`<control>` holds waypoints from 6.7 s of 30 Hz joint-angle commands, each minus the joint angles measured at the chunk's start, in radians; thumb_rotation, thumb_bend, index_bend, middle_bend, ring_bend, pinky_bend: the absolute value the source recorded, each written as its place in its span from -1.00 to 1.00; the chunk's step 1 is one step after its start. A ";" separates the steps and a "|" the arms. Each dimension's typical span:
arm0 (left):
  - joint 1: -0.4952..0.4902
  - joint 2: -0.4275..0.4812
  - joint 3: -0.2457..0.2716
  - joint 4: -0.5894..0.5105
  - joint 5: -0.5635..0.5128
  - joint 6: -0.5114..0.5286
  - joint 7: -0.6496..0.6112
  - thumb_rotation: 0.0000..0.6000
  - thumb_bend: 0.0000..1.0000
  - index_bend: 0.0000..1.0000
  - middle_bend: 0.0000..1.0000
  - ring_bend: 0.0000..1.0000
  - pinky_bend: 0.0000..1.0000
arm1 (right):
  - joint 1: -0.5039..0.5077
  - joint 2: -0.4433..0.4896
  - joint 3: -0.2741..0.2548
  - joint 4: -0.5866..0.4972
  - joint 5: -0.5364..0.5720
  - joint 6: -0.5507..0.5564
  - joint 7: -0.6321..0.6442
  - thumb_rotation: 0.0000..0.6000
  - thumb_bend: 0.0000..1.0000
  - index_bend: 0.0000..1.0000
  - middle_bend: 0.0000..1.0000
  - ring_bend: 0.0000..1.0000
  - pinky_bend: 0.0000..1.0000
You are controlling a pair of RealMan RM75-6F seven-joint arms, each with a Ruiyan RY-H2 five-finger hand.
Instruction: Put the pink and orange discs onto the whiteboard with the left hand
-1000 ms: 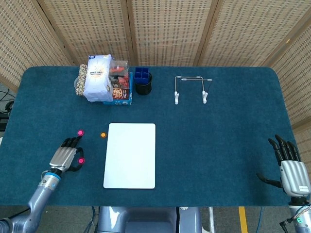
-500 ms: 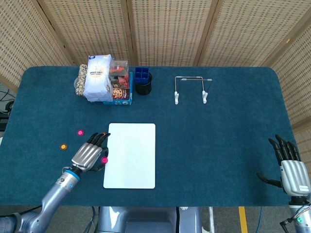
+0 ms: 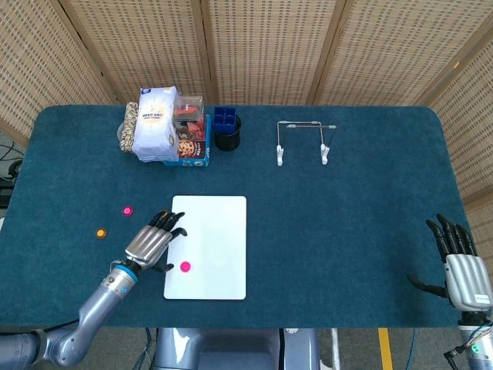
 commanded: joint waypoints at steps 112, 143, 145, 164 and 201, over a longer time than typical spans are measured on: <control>-0.082 -0.108 -0.020 0.629 -0.152 -0.228 -0.326 1.00 -0.37 -0.20 -1.00 -1.00 -1.00 | 0.004 0.018 -0.001 -0.026 0.029 -0.036 0.010 1.00 -0.72 -1.00 -1.00 -1.00 -1.00; -0.076 -0.133 -0.041 0.693 -0.158 -0.251 -0.302 1.00 -0.34 0.24 -1.00 -1.00 -1.00 | 0.005 0.020 -0.001 -0.026 0.031 -0.042 0.016 1.00 -0.72 -1.00 -1.00 -1.00 -1.00; -0.076 -0.124 -0.046 0.675 -0.155 -0.246 -0.302 1.00 -0.34 0.24 -1.00 -1.00 -1.00 | 0.005 0.020 -0.001 -0.028 0.032 -0.042 0.017 1.00 -0.71 -1.00 -1.00 -1.00 -1.00; -0.103 0.078 -0.052 -0.032 0.132 -0.107 -0.264 1.00 -0.37 0.24 -1.00 -1.00 -1.00 | 0.005 0.022 -0.002 -0.026 0.030 -0.043 0.024 1.00 -0.72 -1.00 -1.00 -1.00 -1.00; -0.190 -0.116 0.046 0.023 -0.062 -0.054 -0.016 1.00 -0.49 -0.46 -1.00 -1.00 -1.00 | 0.006 0.025 -0.003 -0.023 0.030 -0.047 0.038 1.00 -0.71 -1.00 -1.00 -1.00 -1.00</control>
